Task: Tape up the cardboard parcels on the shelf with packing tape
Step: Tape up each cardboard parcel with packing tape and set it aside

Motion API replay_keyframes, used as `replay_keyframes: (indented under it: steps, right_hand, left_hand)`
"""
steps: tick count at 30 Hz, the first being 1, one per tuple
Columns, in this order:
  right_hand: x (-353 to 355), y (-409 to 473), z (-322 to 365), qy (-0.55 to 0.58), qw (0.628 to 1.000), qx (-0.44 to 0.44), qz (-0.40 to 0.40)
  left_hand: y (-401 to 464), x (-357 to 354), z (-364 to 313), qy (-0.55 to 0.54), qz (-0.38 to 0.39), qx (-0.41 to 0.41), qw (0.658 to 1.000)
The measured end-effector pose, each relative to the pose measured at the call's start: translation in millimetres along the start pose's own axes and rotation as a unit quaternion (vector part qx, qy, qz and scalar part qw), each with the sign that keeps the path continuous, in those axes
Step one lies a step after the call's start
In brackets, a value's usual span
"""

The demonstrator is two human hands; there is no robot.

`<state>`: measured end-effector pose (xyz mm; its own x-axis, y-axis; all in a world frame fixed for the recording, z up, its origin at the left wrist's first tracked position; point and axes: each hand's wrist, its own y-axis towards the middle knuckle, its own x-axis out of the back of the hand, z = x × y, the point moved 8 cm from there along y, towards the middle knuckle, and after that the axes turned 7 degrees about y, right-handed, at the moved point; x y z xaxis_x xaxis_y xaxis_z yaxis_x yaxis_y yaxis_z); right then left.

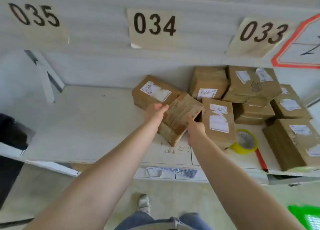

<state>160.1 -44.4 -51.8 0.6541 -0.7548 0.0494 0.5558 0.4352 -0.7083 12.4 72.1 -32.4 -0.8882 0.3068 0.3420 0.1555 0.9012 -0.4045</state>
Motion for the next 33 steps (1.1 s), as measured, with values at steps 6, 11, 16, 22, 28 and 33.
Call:
replay_keyframes:
  steps: [6,11,16,22,28,33]
  right_hand:
    - [0,4,-5,-0.004,1.0,0.014,-0.001]
    - [6,-1,-20,-0.004,0.999,0.037,0.0]
    - [12,-24,-31,-0.041,0.996,0.071,0.025]
    - [26,-18,-21,-0.149,0.975,0.166,-0.001]
    - [14,-25,-33,-0.076,0.989,0.083,0.092]
    - [-7,-33,-45,0.04,0.982,-0.025,0.185]
  left_hand:
    - [11,-25,8,0.089,0.06,0.026,0.994]
    - [10,-27,22,0.204,0.075,0.034,0.976]
    - [-3,-15,44,0.176,0.069,0.053,0.981]
    - [-27,14,68,0.042,0.055,0.089,0.994]
    - [-48,21,98,-0.129,0.115,0.153,0.973]
    - [-54,29,97,-0.172,0.15,0.132,0.965]
